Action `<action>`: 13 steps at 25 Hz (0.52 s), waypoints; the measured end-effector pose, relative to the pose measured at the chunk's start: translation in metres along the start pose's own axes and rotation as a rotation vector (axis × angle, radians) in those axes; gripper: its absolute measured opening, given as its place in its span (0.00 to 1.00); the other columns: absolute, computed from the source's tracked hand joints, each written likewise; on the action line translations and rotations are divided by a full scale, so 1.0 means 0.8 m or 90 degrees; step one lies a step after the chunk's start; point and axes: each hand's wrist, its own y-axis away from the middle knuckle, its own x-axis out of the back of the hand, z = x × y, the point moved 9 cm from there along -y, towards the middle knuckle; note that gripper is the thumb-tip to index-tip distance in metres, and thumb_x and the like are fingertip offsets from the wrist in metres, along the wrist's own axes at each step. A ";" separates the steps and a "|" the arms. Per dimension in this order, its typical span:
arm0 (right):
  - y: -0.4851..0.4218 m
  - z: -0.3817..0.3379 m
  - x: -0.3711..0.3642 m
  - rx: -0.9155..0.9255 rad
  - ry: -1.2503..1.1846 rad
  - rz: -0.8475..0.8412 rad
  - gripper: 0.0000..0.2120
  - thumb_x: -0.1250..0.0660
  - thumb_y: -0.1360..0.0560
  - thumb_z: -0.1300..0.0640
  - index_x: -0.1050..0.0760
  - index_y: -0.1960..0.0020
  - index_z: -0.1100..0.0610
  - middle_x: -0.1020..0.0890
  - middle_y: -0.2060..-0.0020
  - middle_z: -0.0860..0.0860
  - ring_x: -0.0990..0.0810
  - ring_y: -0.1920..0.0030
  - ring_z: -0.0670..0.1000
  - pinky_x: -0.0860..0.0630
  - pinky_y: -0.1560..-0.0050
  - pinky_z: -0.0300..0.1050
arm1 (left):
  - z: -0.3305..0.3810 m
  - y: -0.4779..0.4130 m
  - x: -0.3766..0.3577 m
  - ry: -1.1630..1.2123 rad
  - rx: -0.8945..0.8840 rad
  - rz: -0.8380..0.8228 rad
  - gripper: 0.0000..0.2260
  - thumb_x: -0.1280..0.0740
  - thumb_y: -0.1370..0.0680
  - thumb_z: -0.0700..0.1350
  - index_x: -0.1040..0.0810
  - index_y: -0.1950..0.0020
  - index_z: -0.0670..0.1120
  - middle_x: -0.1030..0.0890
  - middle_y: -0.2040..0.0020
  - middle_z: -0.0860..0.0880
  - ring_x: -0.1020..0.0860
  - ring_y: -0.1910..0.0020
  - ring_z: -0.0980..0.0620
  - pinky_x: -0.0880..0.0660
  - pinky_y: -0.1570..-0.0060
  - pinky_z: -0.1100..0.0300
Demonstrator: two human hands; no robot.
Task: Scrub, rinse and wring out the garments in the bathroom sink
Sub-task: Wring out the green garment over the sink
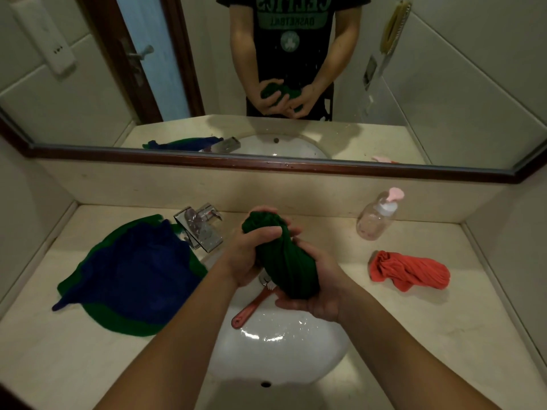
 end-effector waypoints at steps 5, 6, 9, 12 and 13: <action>0.004 -0.019 0.028 0.120 0.014 0.170 0.21 0.34 0.21 0.38 0.19 0.44 0.56 0.19 0.66 0.55 0.24 0.74 0.51 0.33 0.78 0.38 | -0.007 0.003 0.008 -0.066 -0.059 0.202 0.09 0.25 0.30 0.41 0.18 0.51 0.48 0.21 0.60 0.47 0.22 0.59 0.47 0.21 0.56 0.49; 0.008 -0.029 0.035 0.168 0.052 0.223 0.21 0.34 0.21 0.38 0.18 0.49 0.57 0.20 0.67 0.56 0.25 0.74 0.51 0.34 0.78 0.38 | -0.012 0.004 0.009 -0.058 -0.060 0.248 0.07 0.24 0.29 0.43 0.19 0.54 0.46 0.21 0.60 0.47 0.22 0.58 0.46 0.21 0.53 0.45; 0.022 -0.068 0.046 0.343 0.205 0.333 0.24 0.35 0.20 0.40 0.22 0.64 0.58 0.24 0.72 0.55 0.24 0.74 0.57 0.32 0.76 0.44 | -0.027 0.008 0.014 -0.030 -0.027 0.381 0.08 0.23 0.28 0.46 0.20 0.58 0.46 0.21 0.60 0.46 0.19 0.55 0.40 0.21 0.46 0.36; 0.032 -0.096 0.046 0.509 0.367 0.361 0.24 0.36 0.18 0.43 0.24 0.70 0.54 0.27 0.77 0.49 0.21 0.71 0.59 0.23 0.71 0.56 | -0.035 0.011 0.013 -0.013 0.001 0.470 0.08 0.23 0.27 0.46 0.19 0.54 0.45 0.17 0.55 0.43 0.16 0.50 0.37 0.18 0.49 0.37; 0.033 -0.101 0.047 0.544 0.408 0.369 0.24 0.36 0.17 0.45 0.24 0.70 0.51 0.25 0.77 0.48 0.20 0.71 0.55 0.22 0.69 0.55 | -0.037 0.013 0.011 -0.011 0.004 0.491 0.08 0.23 0.27 0.46 0.19 0.53 0.44 0.17 0.54 0.43 0.16 0.50 0.37 0.18 0.50 0.39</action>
